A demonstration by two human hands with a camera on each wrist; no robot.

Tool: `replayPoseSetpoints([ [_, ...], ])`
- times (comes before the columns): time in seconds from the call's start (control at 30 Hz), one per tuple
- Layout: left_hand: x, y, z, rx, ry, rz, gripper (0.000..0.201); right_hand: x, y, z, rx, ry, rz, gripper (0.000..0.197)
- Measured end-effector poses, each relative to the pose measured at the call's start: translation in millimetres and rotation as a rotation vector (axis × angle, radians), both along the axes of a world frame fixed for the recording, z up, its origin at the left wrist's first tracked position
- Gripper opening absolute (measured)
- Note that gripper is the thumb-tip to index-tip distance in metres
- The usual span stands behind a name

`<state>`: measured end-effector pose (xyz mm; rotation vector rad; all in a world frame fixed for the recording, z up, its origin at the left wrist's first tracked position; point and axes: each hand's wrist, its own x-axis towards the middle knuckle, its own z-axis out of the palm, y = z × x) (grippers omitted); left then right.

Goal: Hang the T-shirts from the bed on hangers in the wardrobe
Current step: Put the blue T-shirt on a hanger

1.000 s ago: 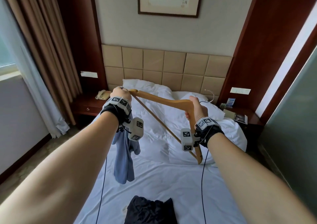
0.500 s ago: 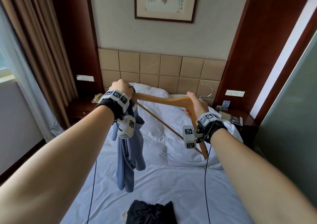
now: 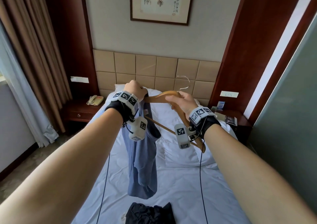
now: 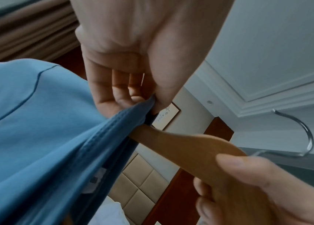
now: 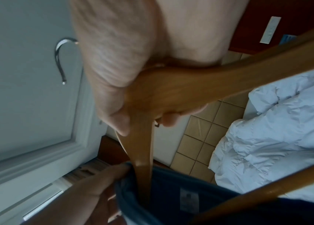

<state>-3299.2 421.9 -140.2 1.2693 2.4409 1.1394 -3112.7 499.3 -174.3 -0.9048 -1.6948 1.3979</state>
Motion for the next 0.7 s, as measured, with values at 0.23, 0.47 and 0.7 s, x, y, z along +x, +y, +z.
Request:
replayPoseSetpoints([
  [0.23, 12.9, 5.1, 4.8, 0.0, -0.015, -0.117, 0.026, -18.7, -17.5, 7.5, 0.111, -0.055, 0.062, 0.028],
  [0.47, 19.6, 8.6, 16.0, 0.048, 0.019, -0.182, 0.024, -29.1, -15.8, 3.0, 0.168, -0.115, 0.083, 0.036],
  [0.7, 33.3, 7.9, 11.0, -0.015, 0.042, -0.233, 0.038, -33.6, -14.4, -2.7, 0.251, -0.238, 0.047, 0.013],
])
